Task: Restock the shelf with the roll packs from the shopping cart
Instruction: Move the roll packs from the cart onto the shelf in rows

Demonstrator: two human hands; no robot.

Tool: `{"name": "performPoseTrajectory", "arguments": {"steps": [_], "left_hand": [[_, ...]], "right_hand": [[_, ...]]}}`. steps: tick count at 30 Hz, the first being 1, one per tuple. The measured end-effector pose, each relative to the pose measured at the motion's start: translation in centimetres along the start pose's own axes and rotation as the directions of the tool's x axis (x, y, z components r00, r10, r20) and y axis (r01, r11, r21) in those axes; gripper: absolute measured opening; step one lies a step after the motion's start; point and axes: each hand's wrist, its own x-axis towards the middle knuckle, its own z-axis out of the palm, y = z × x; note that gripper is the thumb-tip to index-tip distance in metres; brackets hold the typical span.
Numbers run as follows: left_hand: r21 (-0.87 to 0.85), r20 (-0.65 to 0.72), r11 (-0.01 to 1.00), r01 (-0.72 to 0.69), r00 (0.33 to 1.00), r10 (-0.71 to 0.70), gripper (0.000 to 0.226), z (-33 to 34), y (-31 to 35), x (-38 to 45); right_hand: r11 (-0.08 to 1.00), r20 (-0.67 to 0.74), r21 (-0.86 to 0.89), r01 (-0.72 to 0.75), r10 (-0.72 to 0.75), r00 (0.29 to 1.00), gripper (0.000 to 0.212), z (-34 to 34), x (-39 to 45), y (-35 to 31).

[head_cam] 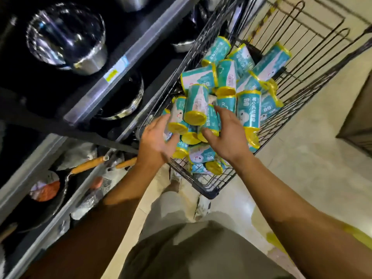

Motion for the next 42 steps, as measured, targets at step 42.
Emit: {"name": "performPoseTrajectory", "arguments": {"steps": [42], "left_hand": [[-0.807,0.169,0.558,0.194,0.981,-0.097,0.054,-2.5,0.3,-2.2]], "right_hand": [[0.653,0.242,0.685,-0.322,0.213,0.947,0.072,-1.2,-3.4,-3.6]]}}
